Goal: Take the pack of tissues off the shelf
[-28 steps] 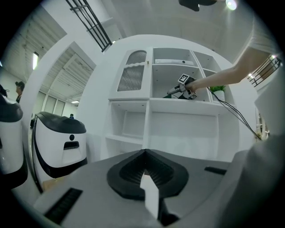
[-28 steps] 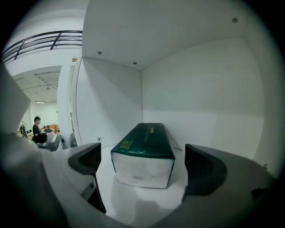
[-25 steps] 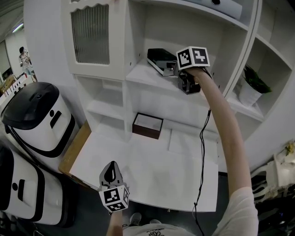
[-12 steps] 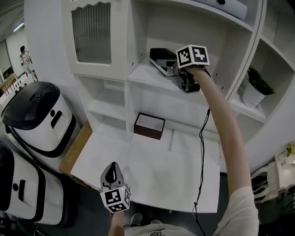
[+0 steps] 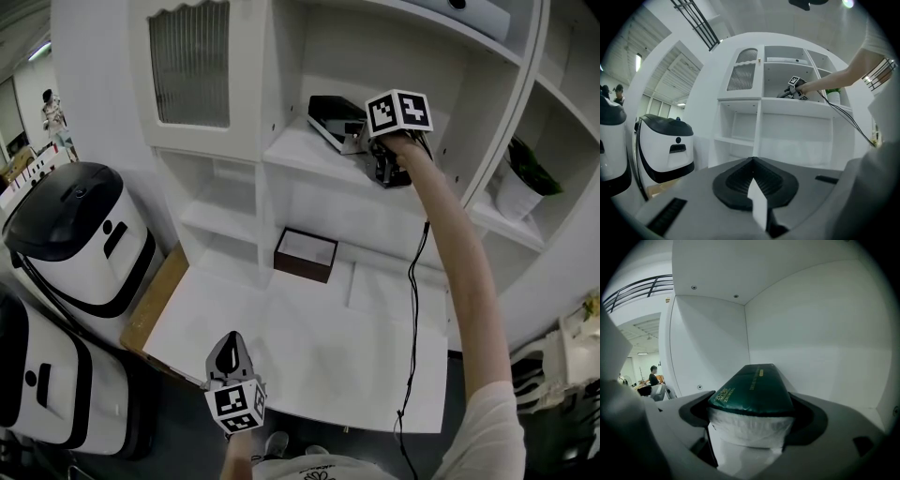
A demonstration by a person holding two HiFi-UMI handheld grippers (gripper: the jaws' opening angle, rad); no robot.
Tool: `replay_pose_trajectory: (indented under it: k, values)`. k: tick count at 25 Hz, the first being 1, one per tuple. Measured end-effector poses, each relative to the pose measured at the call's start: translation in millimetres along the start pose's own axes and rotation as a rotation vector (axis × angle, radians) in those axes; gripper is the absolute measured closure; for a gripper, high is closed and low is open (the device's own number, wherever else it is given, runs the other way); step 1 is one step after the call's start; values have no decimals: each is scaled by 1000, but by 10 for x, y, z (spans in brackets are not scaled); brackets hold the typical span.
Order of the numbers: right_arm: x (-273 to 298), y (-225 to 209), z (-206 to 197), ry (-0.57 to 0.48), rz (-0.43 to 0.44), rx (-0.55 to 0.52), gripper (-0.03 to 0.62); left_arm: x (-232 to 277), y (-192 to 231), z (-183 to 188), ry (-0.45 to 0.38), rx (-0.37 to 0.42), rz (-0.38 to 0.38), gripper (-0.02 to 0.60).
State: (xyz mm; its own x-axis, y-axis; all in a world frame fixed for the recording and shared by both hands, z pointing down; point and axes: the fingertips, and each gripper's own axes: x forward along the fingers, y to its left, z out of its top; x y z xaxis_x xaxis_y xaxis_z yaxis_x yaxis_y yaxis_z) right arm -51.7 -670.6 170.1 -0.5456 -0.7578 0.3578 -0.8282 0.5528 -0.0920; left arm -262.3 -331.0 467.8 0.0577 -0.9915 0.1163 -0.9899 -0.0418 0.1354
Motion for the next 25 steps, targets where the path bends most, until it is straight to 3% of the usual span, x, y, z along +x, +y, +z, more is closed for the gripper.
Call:
replay_pose_trajectory:
  k: [16,25]
  values:
    - [-59,16,27,-1,-38,-15,152,-25,-41,152,-19,21,-8,581]
    - [-428,52,144,-61,-49,-28,152,-89,-228,230,-35,41,-42,581]
